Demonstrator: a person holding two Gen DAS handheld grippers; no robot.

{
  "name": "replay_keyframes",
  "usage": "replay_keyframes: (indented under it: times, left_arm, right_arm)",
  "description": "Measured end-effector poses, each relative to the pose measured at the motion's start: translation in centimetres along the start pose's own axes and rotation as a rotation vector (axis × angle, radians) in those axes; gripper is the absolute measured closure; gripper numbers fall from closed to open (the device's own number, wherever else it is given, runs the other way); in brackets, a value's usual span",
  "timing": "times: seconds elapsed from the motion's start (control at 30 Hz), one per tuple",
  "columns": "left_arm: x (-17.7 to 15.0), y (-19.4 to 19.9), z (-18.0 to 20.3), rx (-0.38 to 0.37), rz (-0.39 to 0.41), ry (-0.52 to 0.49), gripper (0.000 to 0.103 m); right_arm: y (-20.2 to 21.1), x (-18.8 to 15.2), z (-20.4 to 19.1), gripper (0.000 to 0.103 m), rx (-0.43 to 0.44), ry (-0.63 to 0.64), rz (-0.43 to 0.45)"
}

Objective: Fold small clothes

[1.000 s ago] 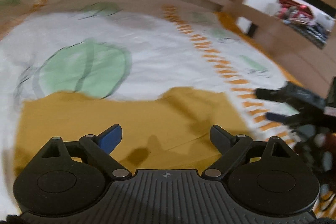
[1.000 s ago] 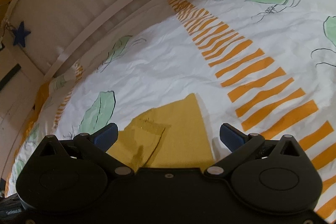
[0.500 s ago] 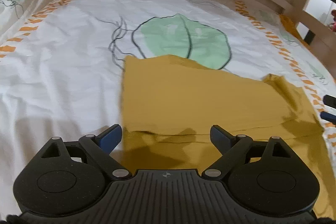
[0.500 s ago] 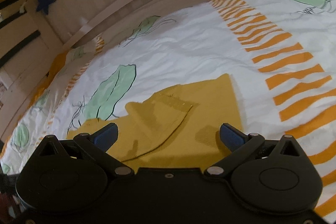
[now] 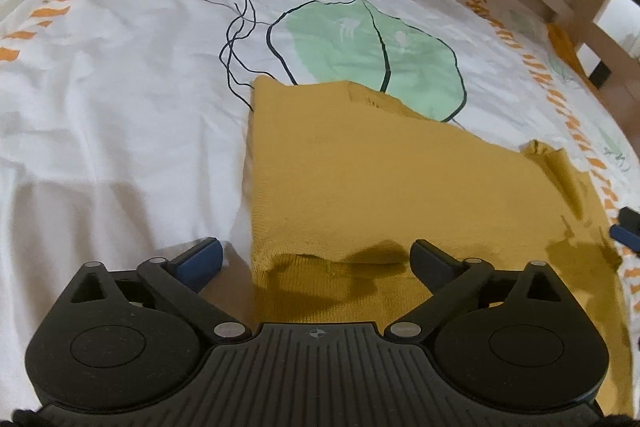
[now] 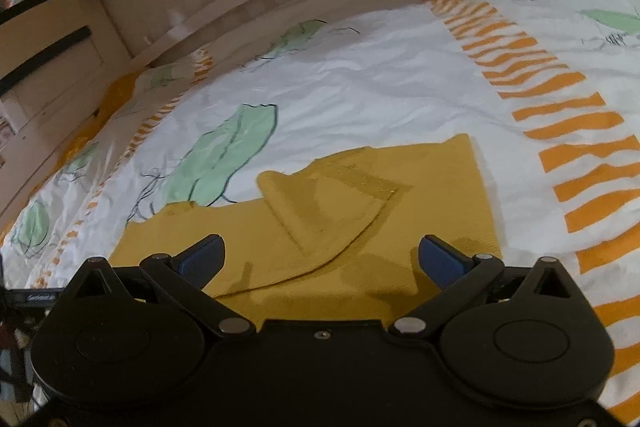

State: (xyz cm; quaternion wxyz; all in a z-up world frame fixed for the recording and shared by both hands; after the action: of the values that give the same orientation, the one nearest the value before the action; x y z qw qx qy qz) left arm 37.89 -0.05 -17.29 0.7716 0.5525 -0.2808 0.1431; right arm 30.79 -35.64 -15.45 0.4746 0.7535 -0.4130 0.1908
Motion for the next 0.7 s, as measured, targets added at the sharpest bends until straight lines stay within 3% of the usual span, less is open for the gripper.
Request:
replay_keyframes:
  times: [0.27, 0.43, 0.57, 0.7]
  left_arm:
    - [0.5, 0.6, -0.3, -0.015, 0.007, 0.031, 0.001]
    - [0.8, 0.8, 0.3, -0.035, 0.01, 0.027, 0.001]
    - [1.2, 1.2, 0.7, -0.041, 0.023, 0.018, 0.001]
    - [1.2, 1.1, 0.7, -0.043, 0.021, 0.017, 0.001]
  right_arm:
    - [-2.4, 2.1, 0.8, 0.003, 0.019, -0.114, -0.014]
    - [-3.6, 2.0, 0.9, 0.035, -0.001, -0.111, -0.065]
    - [-4.4, 1.3, 1.1, 0.048, -0.017, -0.109, -0.105]
    - [-4.5, 1.0, 1.2, 0.074, -0.022, -0.121, -0.122]
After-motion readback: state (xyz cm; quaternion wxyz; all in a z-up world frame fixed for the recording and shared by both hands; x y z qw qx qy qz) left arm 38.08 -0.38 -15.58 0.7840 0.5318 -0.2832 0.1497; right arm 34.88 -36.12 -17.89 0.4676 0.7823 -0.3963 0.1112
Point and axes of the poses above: each gripper's, at about its wrist camera, not at the fingertips, and y roughly against the way its jaws point, z to its right, x to its top, the point moved 10 cm from there along -y, roughly the way its jaws point, and after that the axes turned 3 degrees about -y, right-handed, at the moved point
